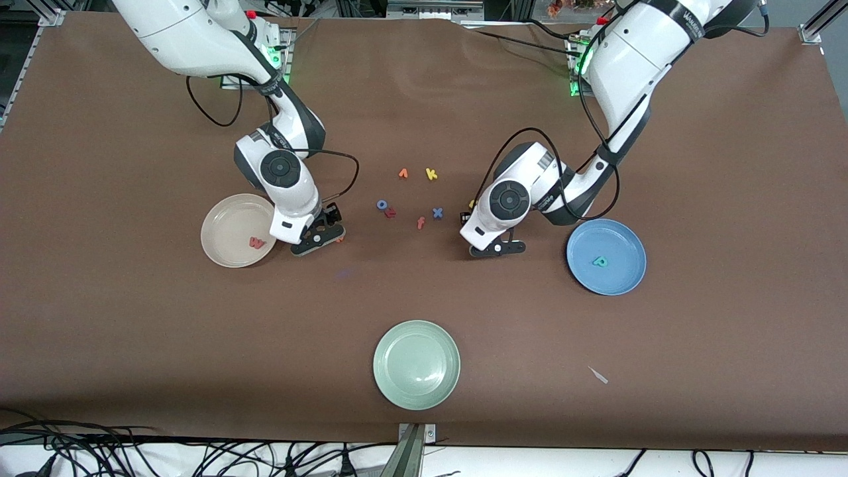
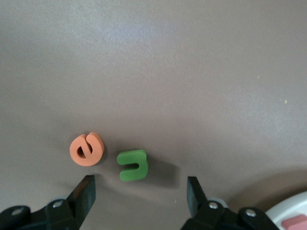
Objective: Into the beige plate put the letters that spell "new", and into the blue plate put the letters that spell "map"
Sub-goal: 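Grasp the green u with the right gripper while the left gripper grasps blue m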
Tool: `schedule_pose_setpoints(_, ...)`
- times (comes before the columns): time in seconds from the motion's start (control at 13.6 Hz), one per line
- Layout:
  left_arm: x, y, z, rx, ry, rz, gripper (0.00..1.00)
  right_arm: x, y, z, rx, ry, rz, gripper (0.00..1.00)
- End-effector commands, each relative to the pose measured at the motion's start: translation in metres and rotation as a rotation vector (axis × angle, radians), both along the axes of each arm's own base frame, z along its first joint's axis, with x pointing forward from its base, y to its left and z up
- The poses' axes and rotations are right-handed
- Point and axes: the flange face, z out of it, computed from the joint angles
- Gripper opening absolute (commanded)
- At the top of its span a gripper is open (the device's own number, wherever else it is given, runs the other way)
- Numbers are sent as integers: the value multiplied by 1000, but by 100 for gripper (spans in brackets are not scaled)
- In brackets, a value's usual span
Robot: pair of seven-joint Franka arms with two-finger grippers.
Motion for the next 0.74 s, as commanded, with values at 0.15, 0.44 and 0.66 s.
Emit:
schedule_pose_setpoints(0.15, -3, -1, -9, 3, 12, 44, 56, 1, 1, -7, 4, -24, 22, 86)
schedule_pose_setpoints(0.44, 3, 11, -5, 20, 27, 65, 15, 3, 5, -12, 20, -35, 30, 82)
schedule_pose_setpoints(0.66, 6, 12, 1, 27, 36, 48, 12, 5, 2, -12, 17, -41, 37, 74)
